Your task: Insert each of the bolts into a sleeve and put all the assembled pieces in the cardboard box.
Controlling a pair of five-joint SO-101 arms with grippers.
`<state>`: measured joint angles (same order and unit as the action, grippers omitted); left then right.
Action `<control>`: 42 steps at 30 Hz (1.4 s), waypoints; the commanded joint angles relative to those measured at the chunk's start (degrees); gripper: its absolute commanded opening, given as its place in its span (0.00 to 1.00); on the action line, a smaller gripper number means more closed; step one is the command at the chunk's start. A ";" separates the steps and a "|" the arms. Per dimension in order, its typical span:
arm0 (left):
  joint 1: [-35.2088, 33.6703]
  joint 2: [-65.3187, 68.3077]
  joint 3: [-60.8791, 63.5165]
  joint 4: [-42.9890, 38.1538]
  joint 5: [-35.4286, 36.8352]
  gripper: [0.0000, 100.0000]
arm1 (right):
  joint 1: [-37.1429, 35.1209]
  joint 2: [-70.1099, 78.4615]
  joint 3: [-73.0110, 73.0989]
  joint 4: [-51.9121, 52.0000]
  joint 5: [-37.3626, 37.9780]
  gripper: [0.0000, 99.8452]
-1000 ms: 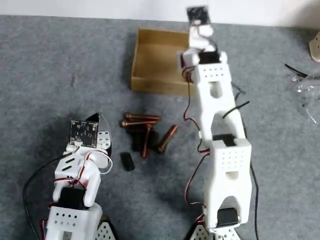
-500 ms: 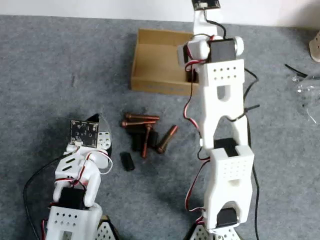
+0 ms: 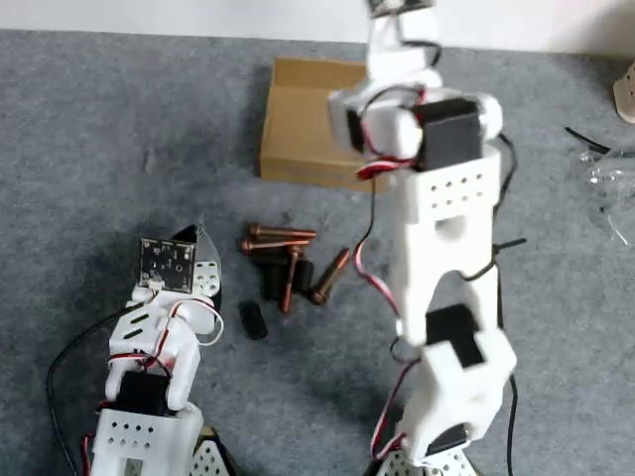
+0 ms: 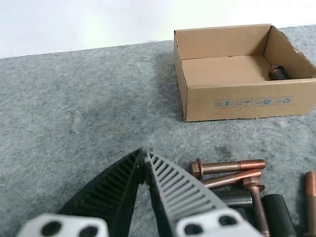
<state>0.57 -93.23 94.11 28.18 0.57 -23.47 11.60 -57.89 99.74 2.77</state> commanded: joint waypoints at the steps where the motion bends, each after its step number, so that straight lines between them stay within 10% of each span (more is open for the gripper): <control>1: -0.48 -0.48 -0.31 -1.32 -0.53 0.01 | -2.95 -7.25 13.58 0.84 -0.70 0.20; 23: -5.05 -0.48 -0.75 -1.32 2.20 0.01 | -15.52 -12.97 70.90 -33.54 -9.41 0.20; 42: -7.08 -0.57 -0.48 -3.08 4.04 0.01 | -15.43 -12.79 73.63 -38.73 -23.65 0.20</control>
<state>-5.67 -93.23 94.11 26.15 4.35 -41.23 1.58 16.13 62.73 -19.74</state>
